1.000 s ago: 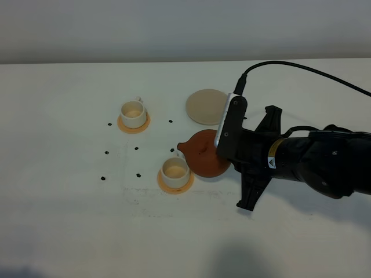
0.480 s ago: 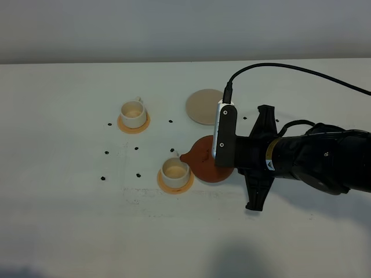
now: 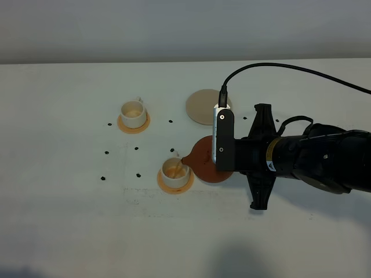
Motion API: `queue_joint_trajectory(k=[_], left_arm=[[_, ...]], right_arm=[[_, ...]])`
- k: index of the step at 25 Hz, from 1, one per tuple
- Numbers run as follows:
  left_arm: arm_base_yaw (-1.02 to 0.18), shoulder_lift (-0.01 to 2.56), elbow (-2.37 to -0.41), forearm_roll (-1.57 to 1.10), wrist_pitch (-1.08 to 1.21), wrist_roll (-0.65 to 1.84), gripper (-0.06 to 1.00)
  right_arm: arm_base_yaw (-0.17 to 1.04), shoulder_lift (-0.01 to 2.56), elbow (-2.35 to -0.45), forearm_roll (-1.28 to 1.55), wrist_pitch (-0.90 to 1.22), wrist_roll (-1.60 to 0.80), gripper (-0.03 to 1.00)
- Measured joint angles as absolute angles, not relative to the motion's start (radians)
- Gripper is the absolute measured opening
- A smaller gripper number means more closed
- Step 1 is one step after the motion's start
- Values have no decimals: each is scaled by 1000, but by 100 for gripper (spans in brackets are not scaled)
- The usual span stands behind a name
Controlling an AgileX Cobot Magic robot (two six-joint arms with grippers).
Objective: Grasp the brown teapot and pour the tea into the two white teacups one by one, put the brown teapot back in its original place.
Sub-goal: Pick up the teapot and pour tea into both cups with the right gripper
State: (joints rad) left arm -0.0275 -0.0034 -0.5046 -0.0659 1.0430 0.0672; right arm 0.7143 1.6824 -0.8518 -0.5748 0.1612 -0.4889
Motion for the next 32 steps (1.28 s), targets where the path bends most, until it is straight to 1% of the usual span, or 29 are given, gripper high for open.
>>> queue_joint_trajectory(k=[32], left_arm=[[-28,-3,-505,-66,1043,67,47]], right_arm=[[714,1682,-902,-735,215,-489,8]])
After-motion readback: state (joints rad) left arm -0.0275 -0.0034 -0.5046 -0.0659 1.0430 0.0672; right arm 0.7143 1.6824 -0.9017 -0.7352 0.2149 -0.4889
